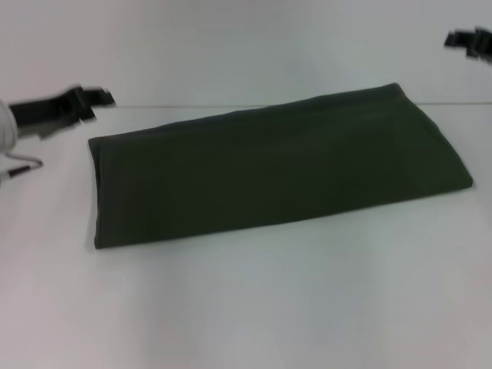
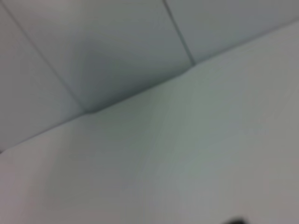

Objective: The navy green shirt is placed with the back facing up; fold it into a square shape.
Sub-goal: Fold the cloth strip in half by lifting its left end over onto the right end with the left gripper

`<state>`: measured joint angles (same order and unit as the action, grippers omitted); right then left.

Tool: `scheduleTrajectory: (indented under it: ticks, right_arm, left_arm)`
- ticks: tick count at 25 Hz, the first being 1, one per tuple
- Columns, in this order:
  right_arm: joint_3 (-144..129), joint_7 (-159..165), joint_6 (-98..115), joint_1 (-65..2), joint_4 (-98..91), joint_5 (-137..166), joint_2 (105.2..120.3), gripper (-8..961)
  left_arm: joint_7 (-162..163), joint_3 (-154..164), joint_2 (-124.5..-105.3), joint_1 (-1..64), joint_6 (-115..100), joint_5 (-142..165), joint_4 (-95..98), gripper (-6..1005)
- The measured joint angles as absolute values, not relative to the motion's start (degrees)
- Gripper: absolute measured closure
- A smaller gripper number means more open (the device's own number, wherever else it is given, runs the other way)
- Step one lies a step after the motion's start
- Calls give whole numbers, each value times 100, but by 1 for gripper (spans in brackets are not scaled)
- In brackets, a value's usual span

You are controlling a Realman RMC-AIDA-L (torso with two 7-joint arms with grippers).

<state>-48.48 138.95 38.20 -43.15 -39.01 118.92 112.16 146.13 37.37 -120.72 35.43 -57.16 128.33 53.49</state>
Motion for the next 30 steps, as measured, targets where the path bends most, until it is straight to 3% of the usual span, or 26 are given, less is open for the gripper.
scheduleTrajectory:
  ticks: [4,9,12,18,21,30]
  right_arm:
    - [-4444,13589,5685,-3414,-4365,11197,11329,461]
    - [-4031,12621,7025,-2851,-3906,9990,11498,279]
    - [-3821,12161,7577,-2648,-3523,9539,11566,210]
    - [-3793,11971,7783,-2640,-3260,9572,11580,73]
    - [-3798,11881,7744,-2680,-3166,9595,11583,23]
    - [-3773,11836,7686,-2659,-3029,9596,11575,25]
  left_arm:
    - [14201,3640,-12039,3062,-6902,11761,5103,683]
    - [13670,3188,-11961,2680,-7923,10758,3918,438]
    - [13545,2900,-11966,2505,-8097,10742,3486,230]
    - [13617,2791,-12007,2268,-7887,10843,3248,121]
    - [13602,2809,-12019,2259,-7550,10886,3119,122]
    - [14058,2441,-11946,2104,-7562,11522,3156,123]
